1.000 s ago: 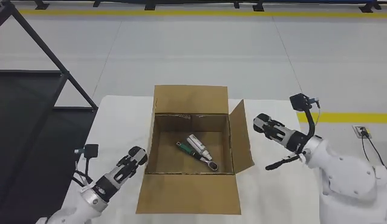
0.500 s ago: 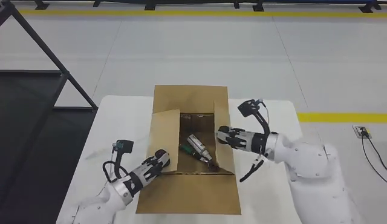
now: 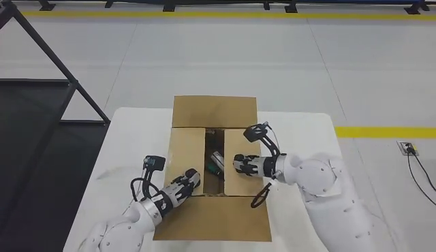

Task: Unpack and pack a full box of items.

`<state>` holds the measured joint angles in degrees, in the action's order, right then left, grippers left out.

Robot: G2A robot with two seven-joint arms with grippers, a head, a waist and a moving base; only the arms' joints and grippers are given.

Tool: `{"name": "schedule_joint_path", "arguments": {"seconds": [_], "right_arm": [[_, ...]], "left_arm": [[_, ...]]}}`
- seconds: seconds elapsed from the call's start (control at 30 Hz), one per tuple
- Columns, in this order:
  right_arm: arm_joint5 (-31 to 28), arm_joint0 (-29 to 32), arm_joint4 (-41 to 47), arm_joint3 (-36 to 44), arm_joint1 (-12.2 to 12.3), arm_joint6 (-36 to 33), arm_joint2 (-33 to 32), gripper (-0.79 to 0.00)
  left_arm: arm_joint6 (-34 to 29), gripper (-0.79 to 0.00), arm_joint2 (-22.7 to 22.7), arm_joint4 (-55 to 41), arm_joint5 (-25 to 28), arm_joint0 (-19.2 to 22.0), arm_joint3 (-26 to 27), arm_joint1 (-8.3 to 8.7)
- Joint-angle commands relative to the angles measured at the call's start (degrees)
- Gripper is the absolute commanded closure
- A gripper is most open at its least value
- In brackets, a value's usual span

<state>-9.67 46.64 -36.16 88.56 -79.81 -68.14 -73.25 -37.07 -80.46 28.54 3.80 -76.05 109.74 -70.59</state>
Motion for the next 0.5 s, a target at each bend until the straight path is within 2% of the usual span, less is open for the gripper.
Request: {"name": "schedule_joint_path", "arguments": {"seconds": [0.0, 0.33, 0.47], "right_arm": [[0.3, -0.2, -0.2, -0.6, 0.1, 0.2, 0.6, 0.000], [0.6, -0.5, -0.2, 0.0, 0.7, 0.9, 2.1, 0.000], [-1.2, 0.5, 3.0, 3.0, 1.1, 2.3, 0.6, 0.000]], "left_arm": [[0.0, 0.000, 0.0, -0.2, 0.1, -0.1, 0.0, 0.07], [0.8, 0.000, 0.0, -0.8, -0.3, -0.7, -0.2, 0.34], [2.2, 0.000, -0.7, -2.3, 0.1, -1.1, 0.8, 0.42]]}}
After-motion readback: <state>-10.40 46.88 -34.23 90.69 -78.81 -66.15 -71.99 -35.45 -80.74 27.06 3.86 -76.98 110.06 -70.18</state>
